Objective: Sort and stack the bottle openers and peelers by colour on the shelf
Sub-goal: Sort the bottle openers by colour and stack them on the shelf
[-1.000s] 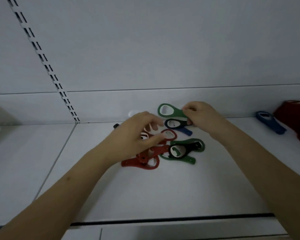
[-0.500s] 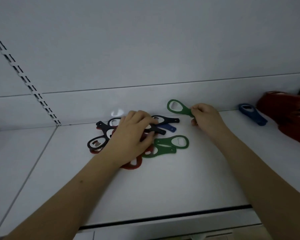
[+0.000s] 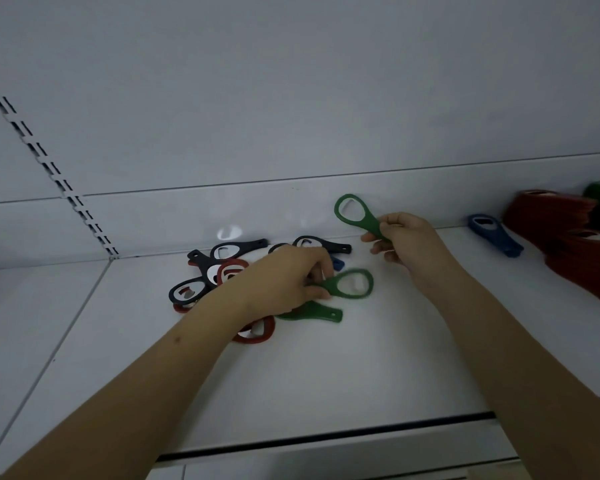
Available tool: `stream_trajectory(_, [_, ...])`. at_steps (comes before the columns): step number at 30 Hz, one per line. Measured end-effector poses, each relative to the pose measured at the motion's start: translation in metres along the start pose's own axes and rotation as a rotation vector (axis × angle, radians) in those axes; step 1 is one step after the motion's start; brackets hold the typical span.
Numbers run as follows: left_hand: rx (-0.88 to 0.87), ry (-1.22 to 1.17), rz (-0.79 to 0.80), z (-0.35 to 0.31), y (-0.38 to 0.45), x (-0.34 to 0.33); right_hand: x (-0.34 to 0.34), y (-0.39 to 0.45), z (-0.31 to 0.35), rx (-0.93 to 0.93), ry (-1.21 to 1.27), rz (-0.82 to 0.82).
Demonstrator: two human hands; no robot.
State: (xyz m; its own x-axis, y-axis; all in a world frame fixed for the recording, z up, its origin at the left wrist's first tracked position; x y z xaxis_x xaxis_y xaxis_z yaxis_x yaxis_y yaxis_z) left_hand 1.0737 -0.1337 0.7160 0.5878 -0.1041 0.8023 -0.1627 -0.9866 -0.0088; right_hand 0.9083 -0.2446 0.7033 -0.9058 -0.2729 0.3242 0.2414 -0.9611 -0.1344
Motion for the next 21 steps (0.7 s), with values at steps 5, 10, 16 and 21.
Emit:
stream_trajectory(5, [0.161, -0.326, -0.329, 0.019, -0.012, 0.023, -0.005, -0.011, 0.002, -0.063, 0.266, 0.116])
stream_trajectory(10, [0.207, -0.987, -0.453, 0.024, -0.014, 0.010, -0.032, -0.032, 0.023, 0.037, 0.159, 0.225])
stream_trajectory(16, [0.216, -1.289, -0.512, 0.023, -0.013, 0.011, -0.064, -0.049, 0.042, 0.328, -0.312, 0.277])
stream_trajectory(21, [0.215, -1.291, -0.764, 0.037, -0.024, 0.023, -0.056, -0.063, 0.034, 0.507, -0.980, 0.176])
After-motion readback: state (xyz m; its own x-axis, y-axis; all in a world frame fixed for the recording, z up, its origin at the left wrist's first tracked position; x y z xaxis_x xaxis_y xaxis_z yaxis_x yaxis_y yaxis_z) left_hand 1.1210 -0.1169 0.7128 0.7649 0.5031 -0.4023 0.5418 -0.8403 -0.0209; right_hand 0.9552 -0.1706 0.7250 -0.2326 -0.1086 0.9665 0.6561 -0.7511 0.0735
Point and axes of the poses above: each hand's wrist, its own y-axis towards the middle knuckle, its own x-axis out of the back of the hand, z = x × y, the point moved 4 cm from there along y, towards the middle knuckle, and after that the axes turned 10 degrees about -y, right-handed, at the moved point
